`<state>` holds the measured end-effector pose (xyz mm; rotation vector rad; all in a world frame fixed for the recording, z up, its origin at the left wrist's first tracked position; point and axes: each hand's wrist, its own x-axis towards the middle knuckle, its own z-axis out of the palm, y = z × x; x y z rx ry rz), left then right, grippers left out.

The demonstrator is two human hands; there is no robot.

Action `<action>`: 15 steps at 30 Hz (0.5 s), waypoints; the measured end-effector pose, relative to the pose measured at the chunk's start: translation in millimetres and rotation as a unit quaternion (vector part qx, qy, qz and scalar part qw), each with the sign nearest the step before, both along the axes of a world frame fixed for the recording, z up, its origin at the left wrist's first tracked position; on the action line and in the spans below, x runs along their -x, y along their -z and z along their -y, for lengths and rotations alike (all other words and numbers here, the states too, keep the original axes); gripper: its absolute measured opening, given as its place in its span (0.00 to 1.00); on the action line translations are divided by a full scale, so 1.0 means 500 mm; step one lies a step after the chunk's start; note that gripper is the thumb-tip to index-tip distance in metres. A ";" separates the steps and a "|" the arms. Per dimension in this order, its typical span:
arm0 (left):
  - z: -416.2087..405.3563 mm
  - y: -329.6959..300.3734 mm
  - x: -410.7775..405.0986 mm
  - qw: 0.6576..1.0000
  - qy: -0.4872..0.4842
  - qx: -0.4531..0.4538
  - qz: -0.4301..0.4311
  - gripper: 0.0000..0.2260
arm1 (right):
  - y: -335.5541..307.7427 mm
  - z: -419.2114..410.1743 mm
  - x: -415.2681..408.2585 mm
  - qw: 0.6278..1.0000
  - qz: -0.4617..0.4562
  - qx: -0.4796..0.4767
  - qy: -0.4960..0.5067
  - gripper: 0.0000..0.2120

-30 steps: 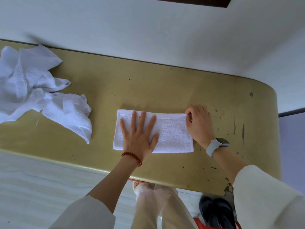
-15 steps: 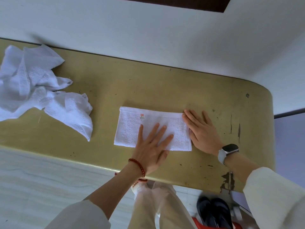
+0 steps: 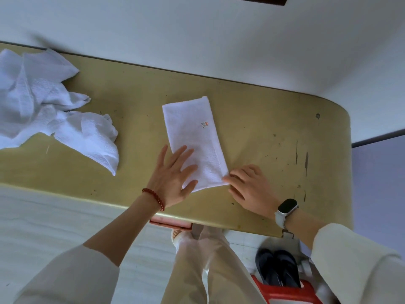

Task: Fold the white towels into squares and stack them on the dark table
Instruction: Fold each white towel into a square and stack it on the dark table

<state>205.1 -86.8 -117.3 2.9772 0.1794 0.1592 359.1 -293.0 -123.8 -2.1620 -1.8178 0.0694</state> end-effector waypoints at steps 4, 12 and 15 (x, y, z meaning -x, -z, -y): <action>0.044 0.022 0.033 0.999 0.001 0.031 0.033 0.18 | -0.008 -0.021 -0.004 1.000 -0.028 -0.008 -0.004 0.07; 0.043 0.049 0.065 1.000 0.001 0.012 0.000 0.19 | -0.007 -0.017 -0.013 0.998 -0.048 0.022 -0.018 0.11; 0.045 0.050 0.066 1.000 -0.002 0.015 0.000 0.18 | -0.005 -0.024 -0.013 0.999 -0.041 0.020 -0.025 0.05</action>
